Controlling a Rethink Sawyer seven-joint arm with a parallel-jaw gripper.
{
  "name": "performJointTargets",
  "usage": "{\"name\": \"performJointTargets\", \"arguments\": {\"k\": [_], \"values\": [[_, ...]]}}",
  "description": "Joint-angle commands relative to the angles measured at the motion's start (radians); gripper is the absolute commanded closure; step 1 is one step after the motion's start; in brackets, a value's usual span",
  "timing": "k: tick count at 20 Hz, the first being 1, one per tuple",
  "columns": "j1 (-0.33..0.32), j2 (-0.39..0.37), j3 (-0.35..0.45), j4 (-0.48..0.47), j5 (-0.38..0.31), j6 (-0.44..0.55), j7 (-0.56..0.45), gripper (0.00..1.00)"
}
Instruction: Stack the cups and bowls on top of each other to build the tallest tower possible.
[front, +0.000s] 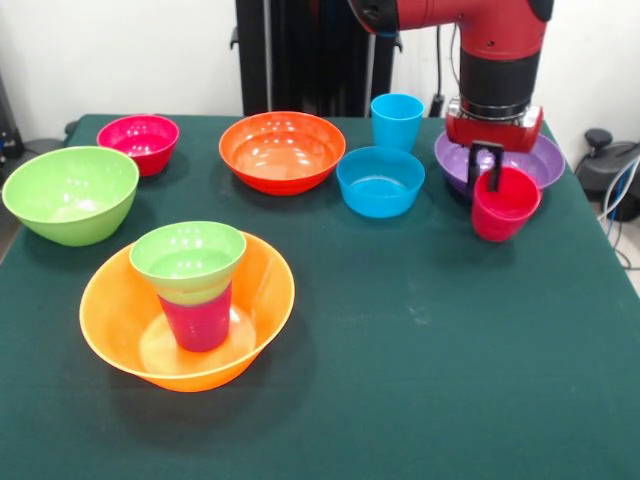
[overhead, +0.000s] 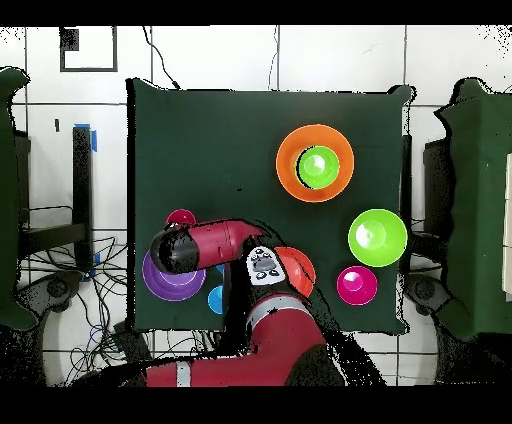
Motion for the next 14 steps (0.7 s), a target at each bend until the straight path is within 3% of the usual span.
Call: {"name": "performJointTargets", "arguments": {"k": [1,14], "values": [[0.025,0.053,0.032,0.025,-0.083,0.018,-0.037,1.00],[0.070,0.024,-0.015,-0.015,-0.100,0.006,-0.006,1.00]]}}
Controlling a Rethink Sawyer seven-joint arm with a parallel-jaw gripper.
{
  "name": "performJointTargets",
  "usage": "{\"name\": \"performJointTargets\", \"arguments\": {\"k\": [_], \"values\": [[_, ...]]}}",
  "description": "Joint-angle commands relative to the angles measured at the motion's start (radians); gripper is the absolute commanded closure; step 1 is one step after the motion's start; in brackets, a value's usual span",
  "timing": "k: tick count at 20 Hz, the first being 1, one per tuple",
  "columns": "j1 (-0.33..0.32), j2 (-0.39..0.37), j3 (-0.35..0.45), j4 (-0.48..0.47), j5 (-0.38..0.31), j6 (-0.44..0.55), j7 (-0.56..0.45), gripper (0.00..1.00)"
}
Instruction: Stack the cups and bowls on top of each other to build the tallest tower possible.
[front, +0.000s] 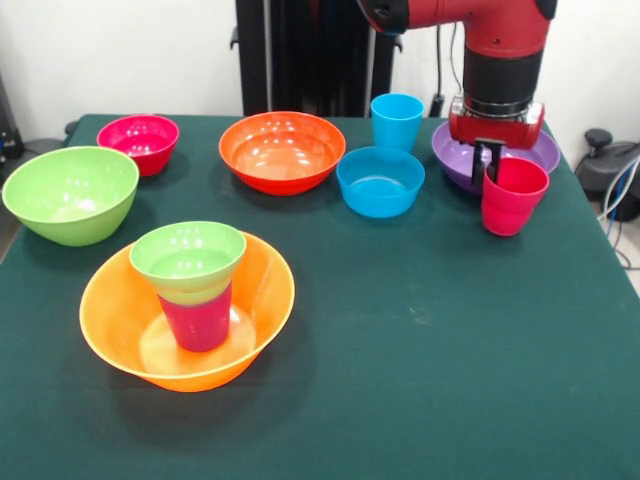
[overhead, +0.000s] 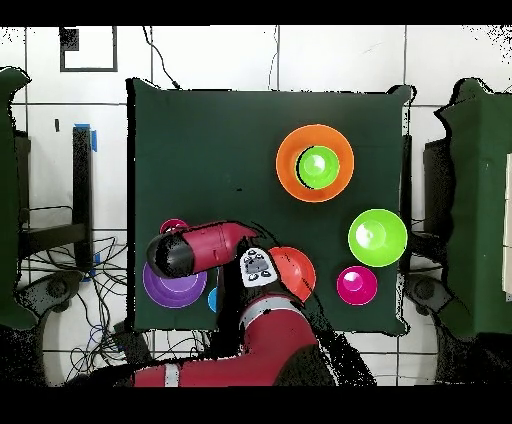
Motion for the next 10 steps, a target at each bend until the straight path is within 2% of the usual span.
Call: {"name": "performJointTargets", "arguments": {"k": [1,2,3,4,5,7,10], "values": [[0.069,-0.011,-0.035,-0.022,-0.064,0.015,0.012,1.00],[0.074,-0.043,-0.047,-0.030,-0.062,0.030,0.012,1.00],[0.078,-0.126,-0.070,-0.048,-0.050,0.076,0.008,1.00],[0.064,-0.159,-0.062,-0.047,-0.039,0.080,0.002,1.00],[0.009,-0.200,-0.011,-0.050,-0.013,0.098,-0.029,1.00],[-0.056,-0.256,0.038,-0.054,0.032,0.155,-0.062,1.00],[-0.115,-0.309,0.062,-0.083,0.062,0.225,-0.091,1.00]]}}
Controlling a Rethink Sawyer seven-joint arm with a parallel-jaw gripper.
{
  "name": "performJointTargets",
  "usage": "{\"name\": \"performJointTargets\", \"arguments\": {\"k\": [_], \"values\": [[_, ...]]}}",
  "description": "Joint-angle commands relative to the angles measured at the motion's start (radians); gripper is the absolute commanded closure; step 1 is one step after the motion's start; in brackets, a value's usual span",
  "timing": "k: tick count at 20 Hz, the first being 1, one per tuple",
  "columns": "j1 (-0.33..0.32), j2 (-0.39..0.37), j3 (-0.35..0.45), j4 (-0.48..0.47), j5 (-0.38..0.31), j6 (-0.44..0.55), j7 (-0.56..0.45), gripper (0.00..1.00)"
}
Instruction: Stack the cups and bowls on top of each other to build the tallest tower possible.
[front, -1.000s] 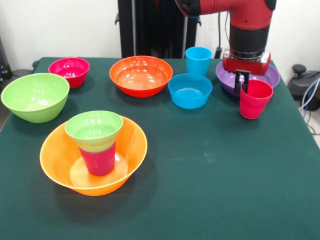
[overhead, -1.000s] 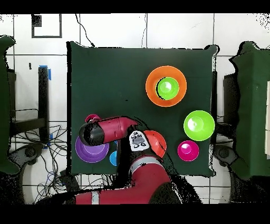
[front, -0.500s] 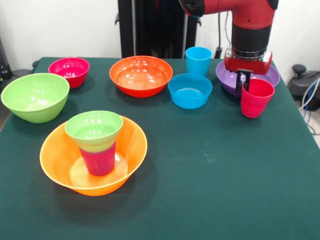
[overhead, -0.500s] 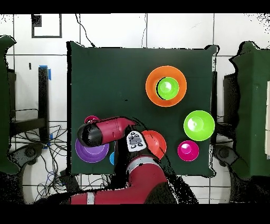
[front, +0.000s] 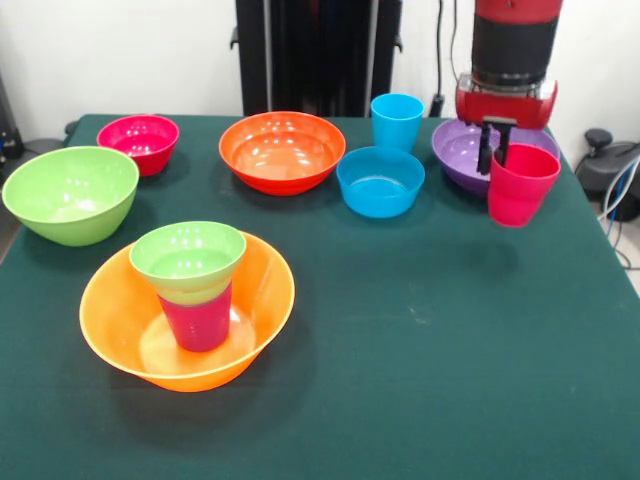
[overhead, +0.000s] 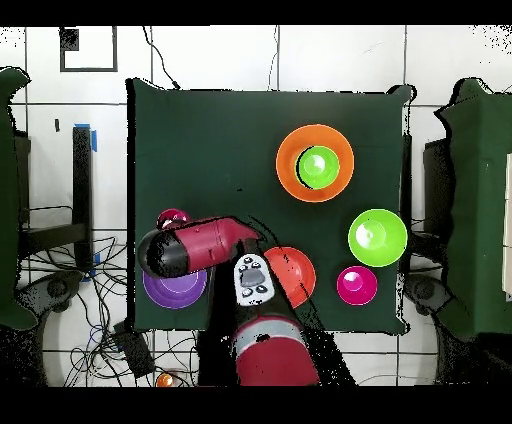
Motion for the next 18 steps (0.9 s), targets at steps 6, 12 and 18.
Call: {"name": "performJointTargets", "arguments": {"k": [6,12,18], "values": [[-0.249,-0.210,0.149,-0.204,0.077,0.348,-0.187,1.00],[-0.327,-0.171,0.204,-0.365,0.059,0.519,-0.263,1.00],[-0.429,-0.135,0.291,-0.492,0.054,0.678,-0.379,1.00]]}}
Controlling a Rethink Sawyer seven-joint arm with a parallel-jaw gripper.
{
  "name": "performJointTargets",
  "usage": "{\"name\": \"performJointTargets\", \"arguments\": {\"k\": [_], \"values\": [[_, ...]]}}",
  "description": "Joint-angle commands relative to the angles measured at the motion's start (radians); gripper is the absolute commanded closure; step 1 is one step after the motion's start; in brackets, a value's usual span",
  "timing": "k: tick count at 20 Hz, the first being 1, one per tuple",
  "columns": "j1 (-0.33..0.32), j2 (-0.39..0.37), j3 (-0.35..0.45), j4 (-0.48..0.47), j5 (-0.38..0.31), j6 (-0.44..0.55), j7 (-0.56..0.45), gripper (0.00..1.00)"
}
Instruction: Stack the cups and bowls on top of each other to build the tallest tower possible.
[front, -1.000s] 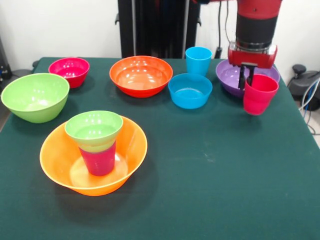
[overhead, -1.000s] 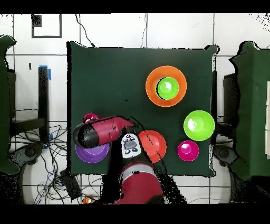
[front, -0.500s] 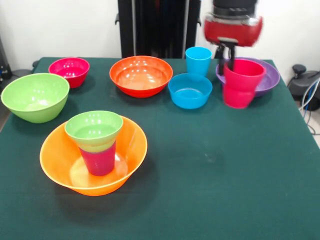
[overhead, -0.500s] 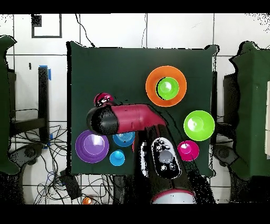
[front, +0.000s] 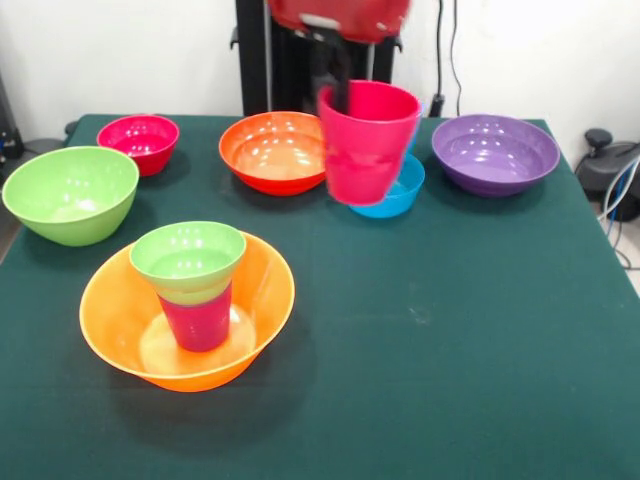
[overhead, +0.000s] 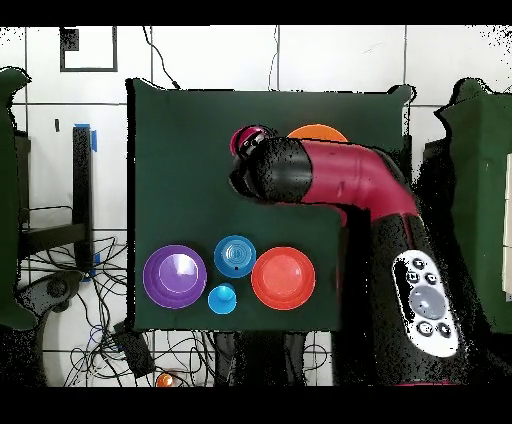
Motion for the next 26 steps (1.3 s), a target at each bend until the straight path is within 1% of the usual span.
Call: {"name": "performJointTargets", "arguments": {"k": [1,6,7,9,11,14,18,19,24,26], "values": [[-0.091,0.062,0.184,-0.239,-0.002,0.300,-0.404,1.00],[-0.157,0.111,0.252,-0.365,-0.005,0.439,-0.491,1.00],[-0.169,0.135,0.267,-0.418,-0.009,0.487,-0.522,1.00],[-0.187,0.167,0.286,-0.478,-0.017,0.540,-0.566,1.00],[-0.206,0.199,0.302,-0.519,-0.026,0.579,-0.616,1.00],[-0.228,0.239,0.314,-0.555,-0.035,0.606,-0.669,1.00],[-0.265,0.262,0.322,-0.551,-0.046,0.590,-0.738,1.00],[-0.278,0.259,0.320,-0.536,-0.051,0.577,-0.756,1.00],[-0.304,0.256,0.317,-0.466,-0.055,0.519,-0.779,1.00],[-0.313,0.235,0.311,-0.420,-0.058,0.493,-0.779,1.00]]}}
